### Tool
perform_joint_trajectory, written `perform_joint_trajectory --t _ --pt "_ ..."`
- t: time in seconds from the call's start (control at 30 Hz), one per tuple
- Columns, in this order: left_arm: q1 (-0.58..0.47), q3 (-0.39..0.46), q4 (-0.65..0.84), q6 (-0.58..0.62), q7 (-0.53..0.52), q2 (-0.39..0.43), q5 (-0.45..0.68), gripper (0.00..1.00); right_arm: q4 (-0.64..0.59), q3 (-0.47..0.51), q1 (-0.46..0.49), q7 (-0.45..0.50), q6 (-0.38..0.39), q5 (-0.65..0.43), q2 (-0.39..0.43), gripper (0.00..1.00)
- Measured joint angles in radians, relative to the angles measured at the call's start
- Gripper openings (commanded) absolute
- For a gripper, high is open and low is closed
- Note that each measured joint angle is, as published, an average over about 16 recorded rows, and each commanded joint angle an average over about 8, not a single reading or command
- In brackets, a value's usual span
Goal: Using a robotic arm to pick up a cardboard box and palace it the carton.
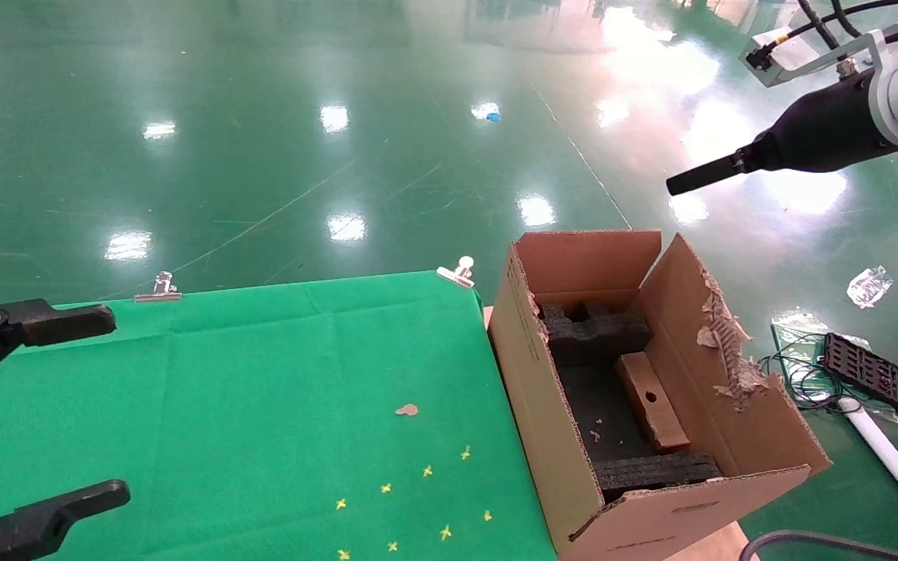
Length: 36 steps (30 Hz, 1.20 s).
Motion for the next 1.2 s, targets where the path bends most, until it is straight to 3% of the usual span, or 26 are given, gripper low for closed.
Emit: perform_joint_trajectory --t 1.2 --pt "-0.001 0.002 0.001 0.0 0.001 -0.001 -0.001 1.0 0.633 0.706 -0.663 -0.295 -0.152 0.36 0.119 1.0"
